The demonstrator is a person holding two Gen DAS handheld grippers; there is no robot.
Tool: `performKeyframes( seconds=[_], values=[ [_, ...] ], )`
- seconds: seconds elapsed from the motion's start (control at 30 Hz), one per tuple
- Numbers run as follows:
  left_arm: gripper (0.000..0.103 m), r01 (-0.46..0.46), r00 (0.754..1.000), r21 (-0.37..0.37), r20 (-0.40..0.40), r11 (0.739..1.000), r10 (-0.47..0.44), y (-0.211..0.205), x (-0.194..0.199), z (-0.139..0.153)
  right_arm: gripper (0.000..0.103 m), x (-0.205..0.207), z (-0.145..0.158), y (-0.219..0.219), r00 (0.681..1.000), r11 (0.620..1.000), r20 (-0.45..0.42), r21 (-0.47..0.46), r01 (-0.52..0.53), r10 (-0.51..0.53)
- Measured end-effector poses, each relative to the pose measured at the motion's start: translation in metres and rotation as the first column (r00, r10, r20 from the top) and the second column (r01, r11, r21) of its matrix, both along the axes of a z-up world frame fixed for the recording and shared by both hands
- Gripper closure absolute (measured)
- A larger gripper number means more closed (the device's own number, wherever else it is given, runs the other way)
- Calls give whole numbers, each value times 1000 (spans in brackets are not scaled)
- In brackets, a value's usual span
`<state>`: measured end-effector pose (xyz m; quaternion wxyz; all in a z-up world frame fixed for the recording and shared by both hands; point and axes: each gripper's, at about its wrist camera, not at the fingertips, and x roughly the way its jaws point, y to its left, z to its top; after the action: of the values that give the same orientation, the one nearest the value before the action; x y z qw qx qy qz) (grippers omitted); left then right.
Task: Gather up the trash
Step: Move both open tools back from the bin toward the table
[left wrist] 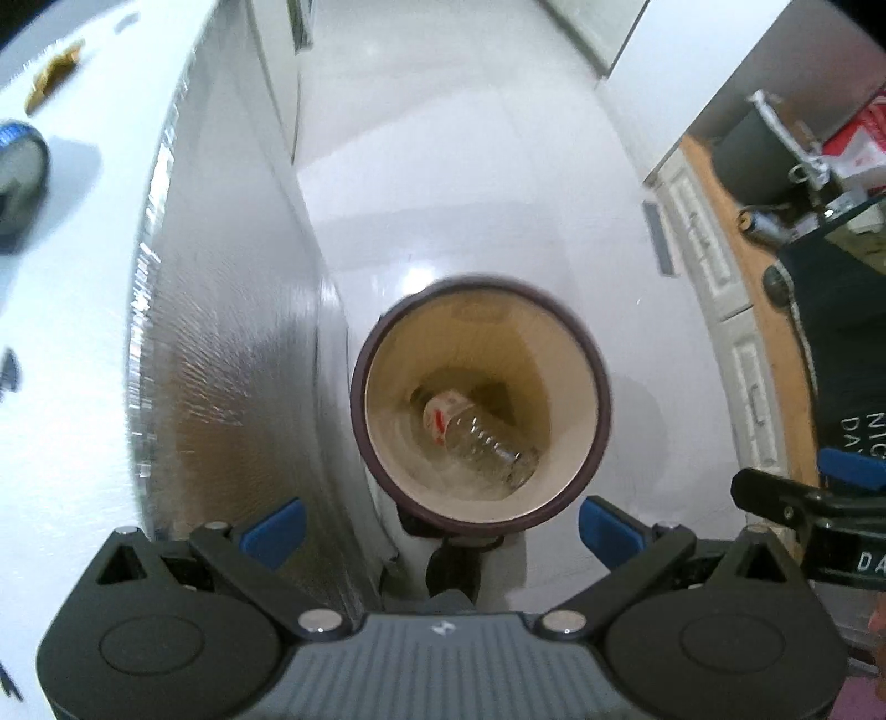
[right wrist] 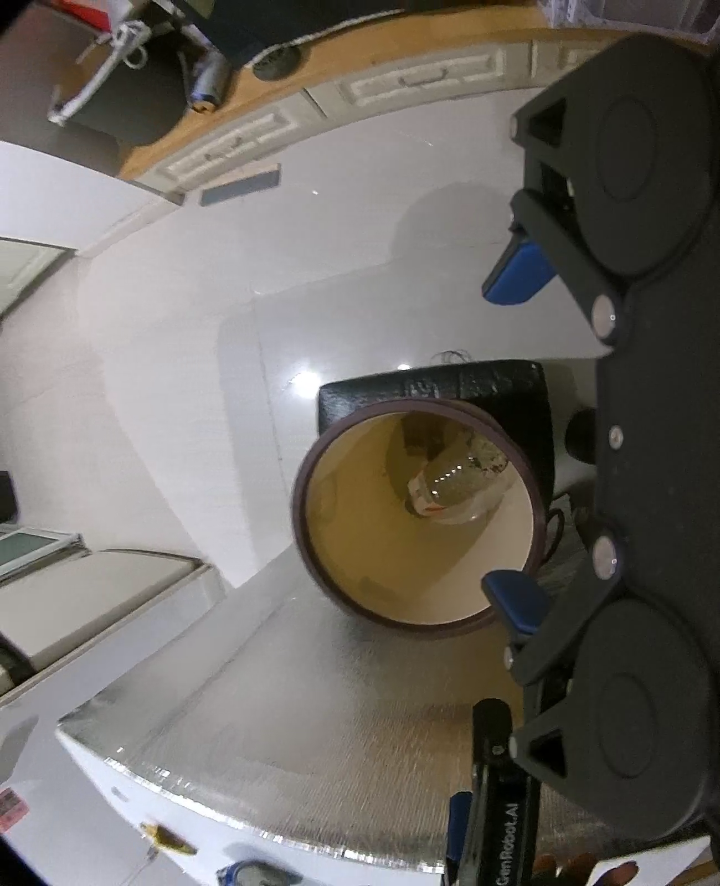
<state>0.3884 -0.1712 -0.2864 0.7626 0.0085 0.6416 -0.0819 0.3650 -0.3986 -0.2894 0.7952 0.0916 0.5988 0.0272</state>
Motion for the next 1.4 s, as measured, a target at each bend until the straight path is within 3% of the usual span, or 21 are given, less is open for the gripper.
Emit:
performKeyframes(
  seconds=[0.43, 0.77, 1.17, 1.4],
  values=[
    [0, 2, 970, -94, 244, 996, 21, 33, -52, 95, 0, -43, 100, -2, 981, 997, 193, -64, 32, -19],
    [0, -11, 905, -138, 419, 990, 68, 95, -92, 155, 0, -81, 164, 37, 938, 994, 346, -99, 45, -8],
    [0, -82, 803, -123, 579, 989, 139, 220, -129, 201, 0, -98, 200, 149, 873, 994, 486, -107, 32, 24],
    [0, -141, 774, -127, 604, 982, 190, 296, -131, 204, 0, -90, 206, 228, 851, 994, 521, -104, -13, 66]
  ],
)
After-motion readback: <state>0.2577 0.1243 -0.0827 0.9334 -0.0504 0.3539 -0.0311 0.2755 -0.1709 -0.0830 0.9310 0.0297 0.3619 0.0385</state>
